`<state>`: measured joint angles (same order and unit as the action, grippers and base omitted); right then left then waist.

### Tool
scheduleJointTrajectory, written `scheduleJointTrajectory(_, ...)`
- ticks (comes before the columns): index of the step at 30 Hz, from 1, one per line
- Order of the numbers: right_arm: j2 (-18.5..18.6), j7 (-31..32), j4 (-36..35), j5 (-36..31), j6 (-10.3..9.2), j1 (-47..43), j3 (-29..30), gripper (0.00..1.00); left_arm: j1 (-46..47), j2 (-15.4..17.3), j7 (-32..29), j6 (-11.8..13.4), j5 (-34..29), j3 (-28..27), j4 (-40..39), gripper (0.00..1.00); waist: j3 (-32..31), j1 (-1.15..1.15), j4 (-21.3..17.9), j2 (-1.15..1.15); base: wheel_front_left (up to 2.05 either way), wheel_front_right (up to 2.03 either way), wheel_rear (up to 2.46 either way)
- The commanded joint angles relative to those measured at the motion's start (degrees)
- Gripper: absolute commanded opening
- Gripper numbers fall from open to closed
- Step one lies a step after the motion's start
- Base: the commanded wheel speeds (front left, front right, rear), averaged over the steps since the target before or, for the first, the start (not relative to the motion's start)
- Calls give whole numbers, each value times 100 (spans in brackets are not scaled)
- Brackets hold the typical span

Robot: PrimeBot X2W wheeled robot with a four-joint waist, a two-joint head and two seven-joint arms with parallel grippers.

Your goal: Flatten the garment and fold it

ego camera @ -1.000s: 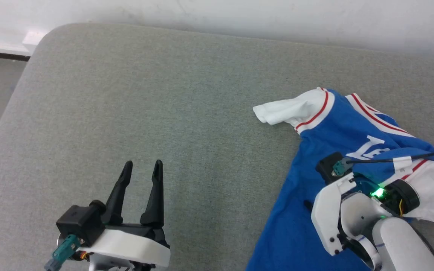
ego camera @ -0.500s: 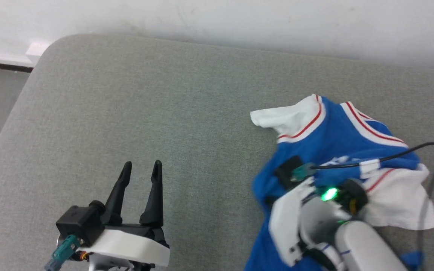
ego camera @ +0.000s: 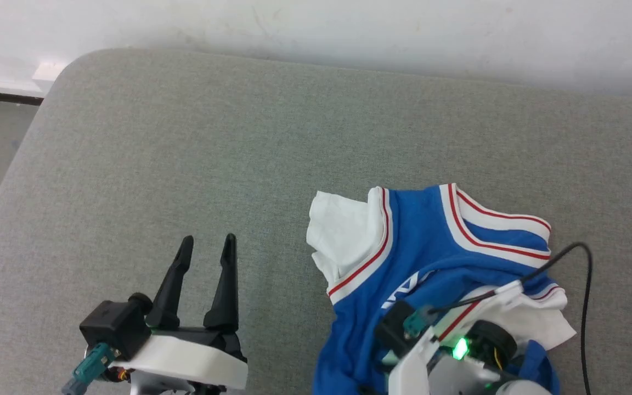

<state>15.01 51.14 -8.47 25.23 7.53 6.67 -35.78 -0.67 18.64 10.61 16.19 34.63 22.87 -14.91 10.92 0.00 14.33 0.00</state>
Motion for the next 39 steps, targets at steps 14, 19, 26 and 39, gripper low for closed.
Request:
scheduleJointTrajectory(14,-1110,-2718,-1438,-1259,-4,-489,2782,100,-119,101,86,75,-57,-33,-103,100,-222,0,-325,0,0,0,0)
scheduleJointTrajectory(19,-1207,-3891,-1831,-1927,-4,-1371,4047,100,-241,210,172,71,-155,-69,-202,100,-256,0,-510,0,0,0,0)
scheduleJointTrajectory(26,-1212,-4719,-1492,-1193,-4,-2328,4747,100,-533,407,204,176,-278,-156,-271,100,-219,0,-877,0,0,0,0)
scheduleJointTrajectory(39,-1213,-4885,-1392,-1147,-4,-1984,4619,100,2225,1054,-1678,-982,-996,699,51,100,439,0,-1161,0,0,0,0)
